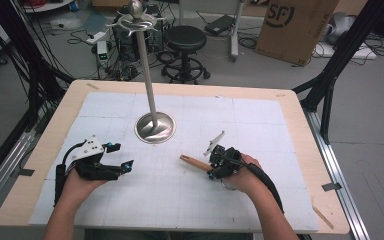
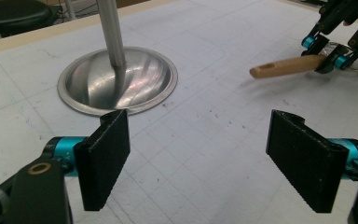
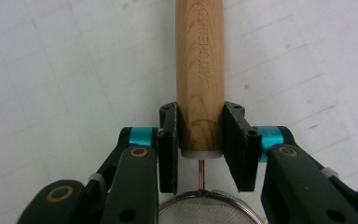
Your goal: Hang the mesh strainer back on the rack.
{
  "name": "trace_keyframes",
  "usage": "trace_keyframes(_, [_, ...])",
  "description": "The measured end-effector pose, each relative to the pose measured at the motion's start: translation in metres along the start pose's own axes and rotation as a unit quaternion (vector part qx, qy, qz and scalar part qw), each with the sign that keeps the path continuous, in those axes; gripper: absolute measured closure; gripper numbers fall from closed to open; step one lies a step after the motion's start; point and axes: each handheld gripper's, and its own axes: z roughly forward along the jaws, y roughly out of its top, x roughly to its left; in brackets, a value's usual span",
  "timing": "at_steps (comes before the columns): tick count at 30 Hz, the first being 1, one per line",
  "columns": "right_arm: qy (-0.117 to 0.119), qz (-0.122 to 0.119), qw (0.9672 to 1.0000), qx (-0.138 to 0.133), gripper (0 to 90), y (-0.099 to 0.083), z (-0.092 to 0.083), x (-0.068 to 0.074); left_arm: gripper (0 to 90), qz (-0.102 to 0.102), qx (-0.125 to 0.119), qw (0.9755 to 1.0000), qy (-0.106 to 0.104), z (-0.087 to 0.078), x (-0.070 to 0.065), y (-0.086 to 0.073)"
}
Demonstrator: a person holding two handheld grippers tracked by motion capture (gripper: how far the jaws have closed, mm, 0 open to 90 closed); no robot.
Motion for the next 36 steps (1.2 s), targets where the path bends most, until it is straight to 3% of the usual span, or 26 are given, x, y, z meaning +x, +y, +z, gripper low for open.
trace_keyframes(8, [-0.002,0.009,0.9971,-0.076,68.4,-0.003,-0.024,-0.001,22.2,0.001,0.0,1.0,0.0,0.0,0.0,0.0])
trace_keyframes(15, [-0.004,0.02,0.9899,-0.14,68.4,-0.006,-0.041,-0.004,22.2,0.0,-0.001,1.0,0.0,0.0,-0.001,0.0])
trace_keyframes(22, [-0.006,0.025,0.9788,-0.203,68.3,-0.007,-0.055,-0.005,22.2,0.0,-0.002,1.0,-0.001,0.0,-0.001,0.0])
trace_keyframes(27, [-0.007,0.029,0.9689,-0.246,68.3,-0.008,-0.063,-0.006,22.2,0.002,-0.001,1.0,-0.002,0.0,-0.001,0.0])
trace_keyframes(36, [0.006,0.021,0.9467,-0.321,68.3,-0.006,-0.075,-0.008,22.2,0.003,-0.002,1.0,-0.003,0.0,-0.001,0.001])
